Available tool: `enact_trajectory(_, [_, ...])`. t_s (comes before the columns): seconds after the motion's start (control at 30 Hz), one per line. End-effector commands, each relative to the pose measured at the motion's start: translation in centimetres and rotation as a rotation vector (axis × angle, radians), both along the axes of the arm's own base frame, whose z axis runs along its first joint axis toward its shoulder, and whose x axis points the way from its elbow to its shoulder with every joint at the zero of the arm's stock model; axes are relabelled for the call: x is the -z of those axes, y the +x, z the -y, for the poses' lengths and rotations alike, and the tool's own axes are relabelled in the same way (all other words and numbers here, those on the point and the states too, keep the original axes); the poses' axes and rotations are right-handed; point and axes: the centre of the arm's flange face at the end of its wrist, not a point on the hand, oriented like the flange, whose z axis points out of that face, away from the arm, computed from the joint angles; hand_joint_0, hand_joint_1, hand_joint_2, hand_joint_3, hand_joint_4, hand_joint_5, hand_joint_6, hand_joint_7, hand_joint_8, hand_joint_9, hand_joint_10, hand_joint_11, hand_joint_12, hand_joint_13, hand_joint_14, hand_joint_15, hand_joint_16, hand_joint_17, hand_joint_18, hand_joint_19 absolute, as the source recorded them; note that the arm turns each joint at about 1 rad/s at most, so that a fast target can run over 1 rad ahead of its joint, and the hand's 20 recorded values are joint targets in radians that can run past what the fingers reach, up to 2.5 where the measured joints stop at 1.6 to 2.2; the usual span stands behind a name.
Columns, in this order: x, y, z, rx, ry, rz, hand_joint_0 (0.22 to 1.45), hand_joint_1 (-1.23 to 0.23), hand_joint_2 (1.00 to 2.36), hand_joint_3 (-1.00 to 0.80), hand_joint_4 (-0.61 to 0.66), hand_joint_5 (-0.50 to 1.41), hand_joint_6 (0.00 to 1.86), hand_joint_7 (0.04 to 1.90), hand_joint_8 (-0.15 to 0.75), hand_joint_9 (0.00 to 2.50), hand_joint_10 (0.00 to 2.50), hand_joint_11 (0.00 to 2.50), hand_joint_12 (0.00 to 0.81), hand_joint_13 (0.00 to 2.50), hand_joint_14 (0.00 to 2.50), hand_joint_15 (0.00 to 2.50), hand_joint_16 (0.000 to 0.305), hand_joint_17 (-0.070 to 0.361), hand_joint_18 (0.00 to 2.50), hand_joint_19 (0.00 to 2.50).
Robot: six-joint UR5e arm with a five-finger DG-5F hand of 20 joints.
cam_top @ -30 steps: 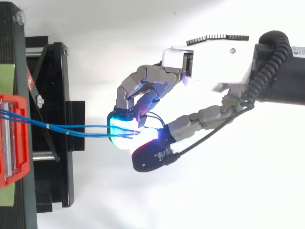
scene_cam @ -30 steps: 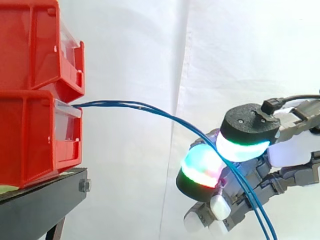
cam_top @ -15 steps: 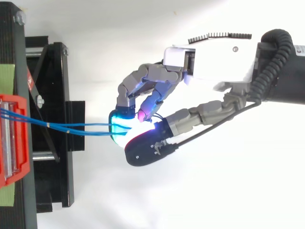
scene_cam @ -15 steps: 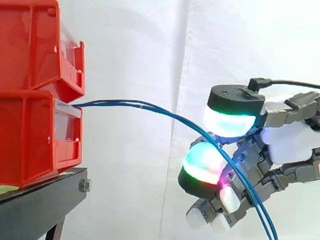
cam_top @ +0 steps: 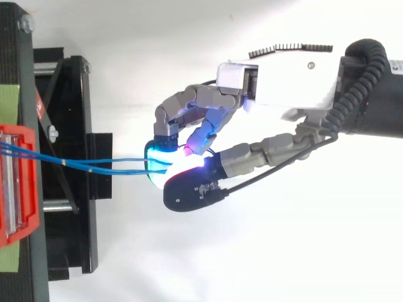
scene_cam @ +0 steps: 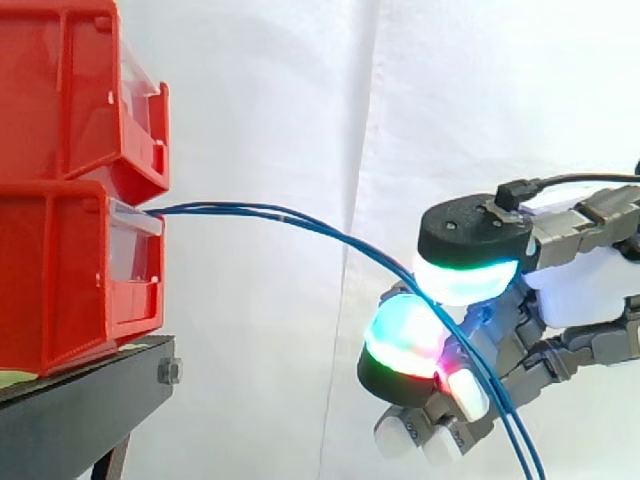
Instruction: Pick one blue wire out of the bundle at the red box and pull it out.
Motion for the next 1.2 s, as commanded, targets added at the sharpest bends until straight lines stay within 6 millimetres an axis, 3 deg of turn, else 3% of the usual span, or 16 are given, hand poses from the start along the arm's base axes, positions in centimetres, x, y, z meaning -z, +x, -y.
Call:
enact_trajectory(0.0, [0.0, -0.01, 0.09, 0.001, 0.0, 0.0, 0.58, -0.73, 1.02, -0.16, 0.25, -0.12, 0.82, 0.86, 0.281, 0.97, 0.02, 0.57, 0.393, 0.48, 0.01, 0.32, 0.066, 0.147, 0.31, 0.44])
enact_trajectory(0.3, [0.0, 0.0, -0.02, 0.0, 0.0, 0.0, 0.58, -0.76, 1.02, -0.1, 0.25, -0.12, 0.86, 0.83, 0.282, 0.96, 0.02, 0.56, 0.398, 0.49, 0.01, 0.31, 0.067, 0.152, 0.33, 0.43])
enact_trajectory(0.37, [0.0, -0.01, 0.09, 0.001, 0.001, 0.0, 0.57, -0.76, 1.01, -0.14, 0.26, -0.11, 0.82, 0.92, 0.28, 0.95, 0.02, 0.41, 0.399, 0.5, 0.01, 0.29, 0.069, 0.156, 0.35, 0.43])
enact_trajectory(0.43, [-0.11, -0.03, 0.09, 0.001, 0.002, 0.002, 0.58, -0.65, 1.01, -0.16, 0.27, -0.05, 0.68, 1.1, 0.267, 0.93, 0.01, 0.29, 0.393, 0.49, 0.01, 0.26, 0.069, 0.156, 0.34, 0.43])
enact_trajectory(0.67, [-0.54, -0.09, 0.06, -0.002, 0.001, 0.008, 0.61, -0.57, 1.01, -0.15, 0.3, -0.02, 0.55, 1.32, 0.255, 0.98, 0.01, 0.33, 0.386, 0.51, 0.01, 0.29, 0.067, 0.151, 0.33, 0.45])
enact_trajectory(0.87, [-0.54, -0.11, 0.17, 0.0, 0.001, 0.008, 0.61, -0.61, 1.01, -0.13, 0.26, -0.05, 0.62, 1.16, 0.268, 1.01, 0.02, 0.49, 0.385, 0.53, 0.01, 0.33, 0.065, 0.146, 0.33, 0.46])
enact_trajectory(0.9, [-0.54, -0.09, 0.06, -0.002, 0.001, 0.008, 0.59, -0.66, 1.01, -0.12, 0.29, -0.08, 0.7, 0.99, 0.278, 1.01, 0.02, 0.55, 0.391, 0.54, 0.02, 0.35, 0.066, 0.148, 0.35, 0.47])
enact_trajectory(0.97, [-0.54, -0.09, 0.06, -0.002, 0.001, 0.008, 0.58, -0.78, 1.02, -0.18, 0.28, -0.13, 0.81, 0.84, 0.268, 0.99, 0.02, 0.62, 0.378, 0.53, 0.02, 0.36, 0.062, 0.14, 0.33, 0.48])
enact_trajectory(1.17, [-0.54, -0.11, 0.17, 0.0, 0.001, 0.008, 0.59, -0.83, 1.01, -0.32, 0.29, -0.12, 0.83, 0.87, 0.264, 1.02, 0.02, 0.64, 0.372, 0.54, 0.02, 0.37, 0.061, 0.136, 0.35, 0.48])
